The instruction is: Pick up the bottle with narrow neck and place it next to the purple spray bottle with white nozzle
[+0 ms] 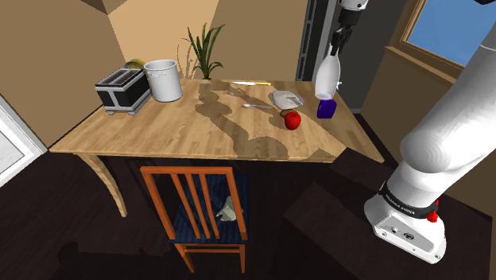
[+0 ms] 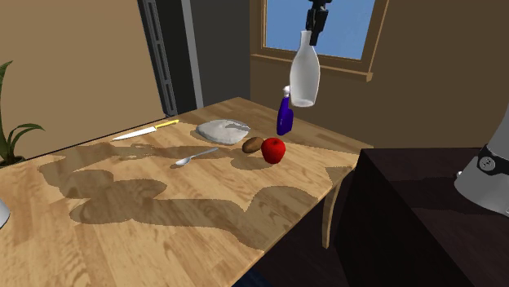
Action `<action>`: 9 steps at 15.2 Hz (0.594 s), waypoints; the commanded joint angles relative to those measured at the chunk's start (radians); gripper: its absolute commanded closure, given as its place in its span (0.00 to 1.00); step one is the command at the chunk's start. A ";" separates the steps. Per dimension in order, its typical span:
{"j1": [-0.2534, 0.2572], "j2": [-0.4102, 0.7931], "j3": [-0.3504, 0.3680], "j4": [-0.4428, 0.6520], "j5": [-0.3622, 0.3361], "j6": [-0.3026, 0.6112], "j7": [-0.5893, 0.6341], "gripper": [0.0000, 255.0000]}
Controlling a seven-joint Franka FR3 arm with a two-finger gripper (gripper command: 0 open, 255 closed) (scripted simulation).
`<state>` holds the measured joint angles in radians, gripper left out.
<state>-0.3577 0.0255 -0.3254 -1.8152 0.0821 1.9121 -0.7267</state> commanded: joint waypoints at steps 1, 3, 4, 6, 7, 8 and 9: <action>0.000 0.005 0.000 -0.020 0.003 0.026 -0.002 1.00; 0.000 0.008 0.000 -0.043 0.005 0.052 -0.005 1.00; 0.000 0.010 0.000 -0.055 0.006 0.065 -0.006 1.00; 0.000 0.015 0.000 -0.076 0.009 0.091 -0.009 1.00; 0.000 0.018 0.000 -0.087 0.010 0.104 -0.011 1.00; 0.000 0.021 0.001 -0.097 0.012 0.117 -0.013 1.00; 0.000 0.024 0.001 -0.107 0.013 0.130 -0.014 1.00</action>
<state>-0.3583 0.0452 -0.3254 -1.9131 0.0934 2.0280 -0.7402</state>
